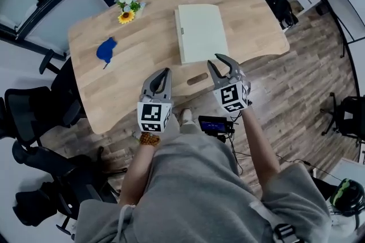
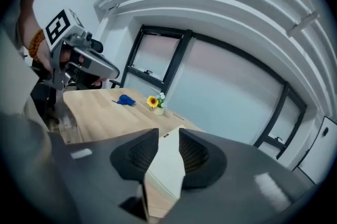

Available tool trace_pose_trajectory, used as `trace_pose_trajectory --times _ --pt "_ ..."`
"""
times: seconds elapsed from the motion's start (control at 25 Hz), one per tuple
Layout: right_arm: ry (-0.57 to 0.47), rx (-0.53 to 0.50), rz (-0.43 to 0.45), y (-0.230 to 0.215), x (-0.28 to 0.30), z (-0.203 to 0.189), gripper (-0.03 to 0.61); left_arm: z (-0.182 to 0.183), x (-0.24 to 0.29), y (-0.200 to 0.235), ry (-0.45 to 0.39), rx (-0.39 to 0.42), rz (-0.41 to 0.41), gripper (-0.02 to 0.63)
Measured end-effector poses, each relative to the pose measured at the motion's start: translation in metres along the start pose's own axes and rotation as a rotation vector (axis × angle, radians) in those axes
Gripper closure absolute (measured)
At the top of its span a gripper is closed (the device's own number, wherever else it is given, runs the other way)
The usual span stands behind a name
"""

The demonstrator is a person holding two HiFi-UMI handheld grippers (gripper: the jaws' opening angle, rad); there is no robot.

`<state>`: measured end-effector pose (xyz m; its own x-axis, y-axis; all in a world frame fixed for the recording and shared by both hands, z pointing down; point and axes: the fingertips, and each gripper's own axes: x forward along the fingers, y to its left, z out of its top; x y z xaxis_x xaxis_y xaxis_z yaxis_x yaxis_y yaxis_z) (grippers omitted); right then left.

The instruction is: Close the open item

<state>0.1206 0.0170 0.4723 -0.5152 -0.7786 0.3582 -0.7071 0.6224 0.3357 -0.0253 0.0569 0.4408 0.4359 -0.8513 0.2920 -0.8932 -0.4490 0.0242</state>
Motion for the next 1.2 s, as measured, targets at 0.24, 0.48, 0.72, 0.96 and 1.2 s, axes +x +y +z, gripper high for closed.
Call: trace_pose_trajectory --times 0.24,0.48,0.72,0.96,1.2 --pt "0.141 -0.069 0.126 0.009 0.036 -0.069 0.4 -0.013 0.026 0.007 0.046 -0.024 -0.002 0.606" --pt "0.242 -0.159 0.147 0.016 0.069 -0.118 0.399 -0.027 0.059 0.015 0.096 -0.017 -0.047 0.605" --pt "0.351 -0.351 0.23 0.034 0.089 -0.166 0.385 -0.027 0.079 0.014 0.119 -0.012 -0.096 0.604" --pt "0.375 -0.424 0.208 0.038 0.109 -0.181 0.388 -0.045 0.094 0.015 0.172 -0.054 -0.133 0.604" --pt "0.336 -0.337 0.195 0.043 0.11 -0.169 0.471 -0.07 0.122 0.023 0.231 -0.246 -0.189 0.603"
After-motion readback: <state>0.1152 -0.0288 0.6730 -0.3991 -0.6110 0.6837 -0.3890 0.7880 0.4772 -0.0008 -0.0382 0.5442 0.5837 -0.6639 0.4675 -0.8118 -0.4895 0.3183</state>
